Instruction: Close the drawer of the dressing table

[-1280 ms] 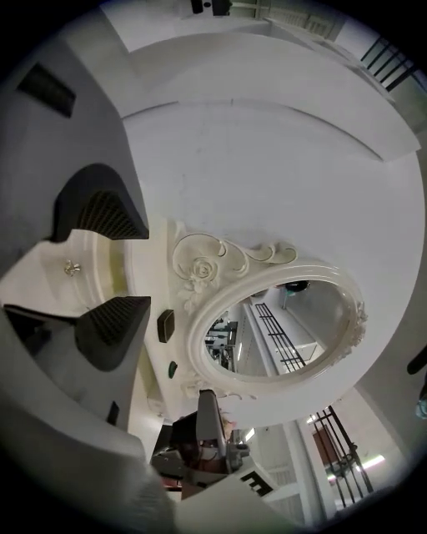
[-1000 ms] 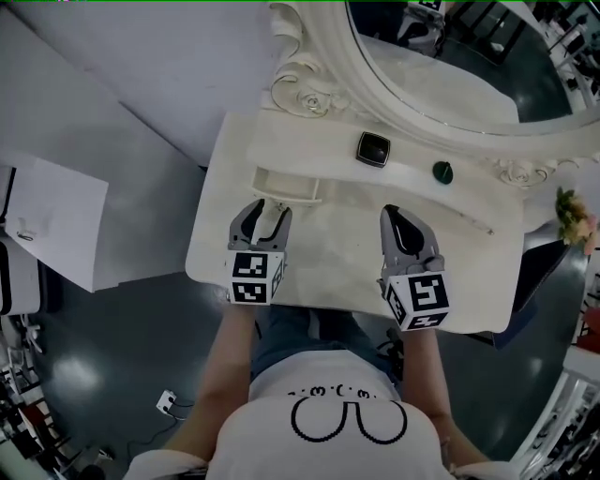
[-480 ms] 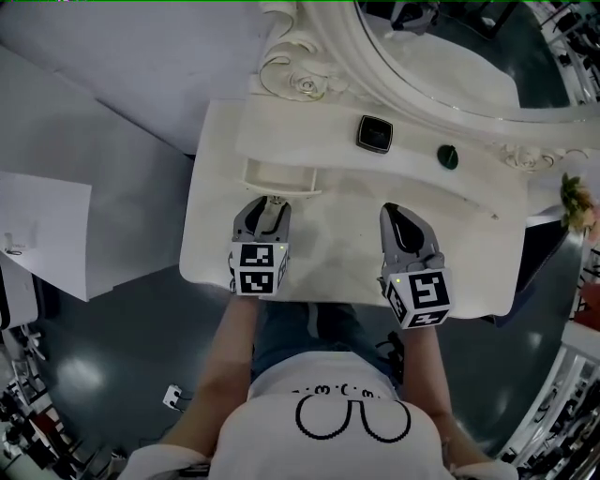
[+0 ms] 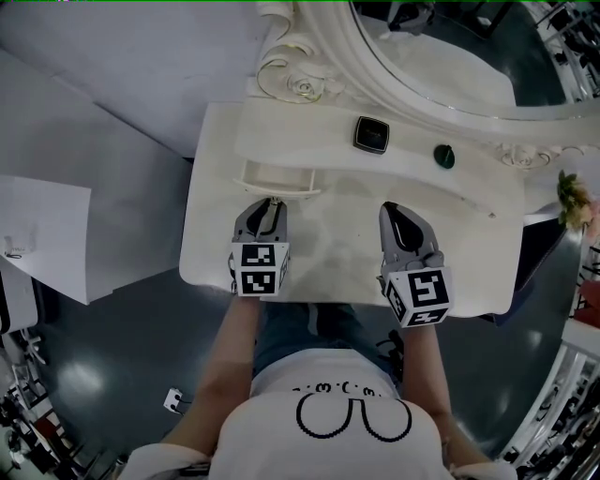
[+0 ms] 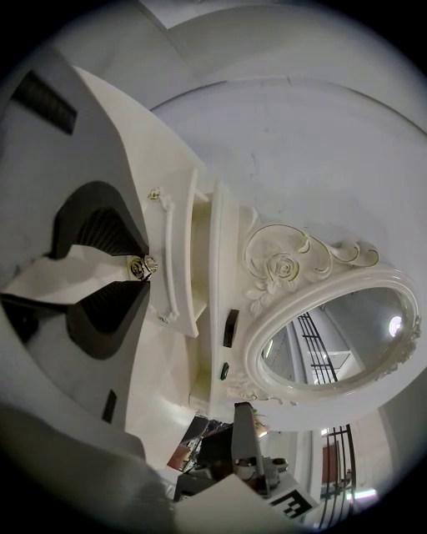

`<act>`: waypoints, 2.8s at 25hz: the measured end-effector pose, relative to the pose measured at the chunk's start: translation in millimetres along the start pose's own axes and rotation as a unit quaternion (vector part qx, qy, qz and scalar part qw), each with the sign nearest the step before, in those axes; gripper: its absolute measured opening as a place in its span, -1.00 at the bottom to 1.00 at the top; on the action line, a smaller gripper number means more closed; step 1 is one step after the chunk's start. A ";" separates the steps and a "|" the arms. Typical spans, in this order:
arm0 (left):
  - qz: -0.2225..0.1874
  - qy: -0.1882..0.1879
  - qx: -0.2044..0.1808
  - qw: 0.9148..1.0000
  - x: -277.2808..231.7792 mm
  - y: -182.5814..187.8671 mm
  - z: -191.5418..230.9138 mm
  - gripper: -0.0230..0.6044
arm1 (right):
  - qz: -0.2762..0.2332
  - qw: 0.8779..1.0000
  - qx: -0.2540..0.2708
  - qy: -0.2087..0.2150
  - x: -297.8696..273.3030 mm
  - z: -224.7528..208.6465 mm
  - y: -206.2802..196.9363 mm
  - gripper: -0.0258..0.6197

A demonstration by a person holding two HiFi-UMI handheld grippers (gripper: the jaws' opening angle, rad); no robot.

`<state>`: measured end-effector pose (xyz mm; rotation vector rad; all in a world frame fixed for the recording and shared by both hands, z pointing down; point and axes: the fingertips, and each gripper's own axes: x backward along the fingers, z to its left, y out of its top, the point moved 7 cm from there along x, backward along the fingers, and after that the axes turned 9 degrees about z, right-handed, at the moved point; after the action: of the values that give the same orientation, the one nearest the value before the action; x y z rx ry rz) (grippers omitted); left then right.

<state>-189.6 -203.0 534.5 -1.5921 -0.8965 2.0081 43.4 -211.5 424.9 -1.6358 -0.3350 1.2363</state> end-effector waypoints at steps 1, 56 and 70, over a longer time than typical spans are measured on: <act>0.000 0.000 0.001 1.000 0.5 0.6 -0.5 -0.63 | -0.001 1.000 0.000 -0.001 0.9 -0.5 1.2 -0.92; -0.009 -0.021 0.013 1.000 -14.2 58.4 10.4 0.49 | -0.007 1.000 0.006 -0.015 15.1 7.4 8.9 -0.92; -0.168 -0.020 -0.041 0.985 92.5 97.8 29.3 0.45 | -0.080 0.996 0.021 -0.029 35.8 19.9 54.6 -0.92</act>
<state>-235.1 -215.7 405.1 -1.3377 -1.1883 1.7910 24.2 -199.6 360.5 -1.5097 -0.4638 1.1627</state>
